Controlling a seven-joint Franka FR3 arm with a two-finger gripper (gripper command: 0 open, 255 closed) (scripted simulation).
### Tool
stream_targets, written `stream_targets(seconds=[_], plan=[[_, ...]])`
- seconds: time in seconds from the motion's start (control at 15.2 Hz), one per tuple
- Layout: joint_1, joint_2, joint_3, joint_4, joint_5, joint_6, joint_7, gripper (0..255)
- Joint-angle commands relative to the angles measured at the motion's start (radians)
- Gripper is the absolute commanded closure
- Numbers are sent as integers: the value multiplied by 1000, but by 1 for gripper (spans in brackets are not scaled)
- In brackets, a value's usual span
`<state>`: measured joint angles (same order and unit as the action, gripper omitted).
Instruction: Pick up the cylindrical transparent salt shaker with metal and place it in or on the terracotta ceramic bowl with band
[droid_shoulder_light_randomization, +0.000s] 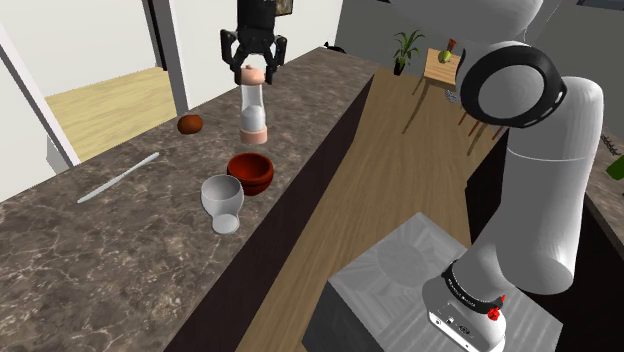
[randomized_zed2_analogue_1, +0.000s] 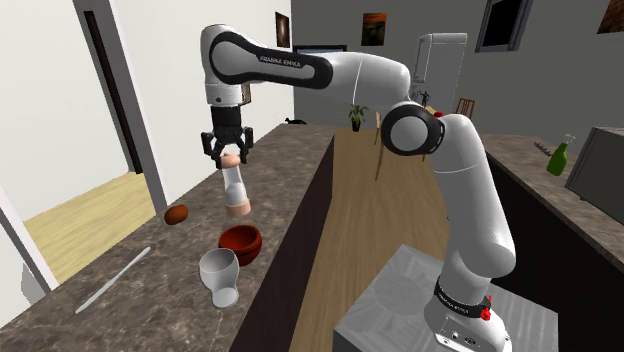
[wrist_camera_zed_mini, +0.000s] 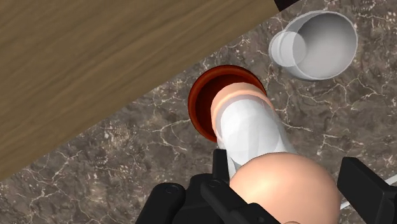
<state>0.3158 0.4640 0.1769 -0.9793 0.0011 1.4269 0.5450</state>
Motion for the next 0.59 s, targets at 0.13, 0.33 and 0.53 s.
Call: stream_targets(seconds=[0.13,0.33,0.53], plan=[[-10,-40,0,-119,6,80,-7,255],[-14,-58,-1,-189,10,131,-10,255],[-18,-72,-1,-250,12,179,-14,255]])
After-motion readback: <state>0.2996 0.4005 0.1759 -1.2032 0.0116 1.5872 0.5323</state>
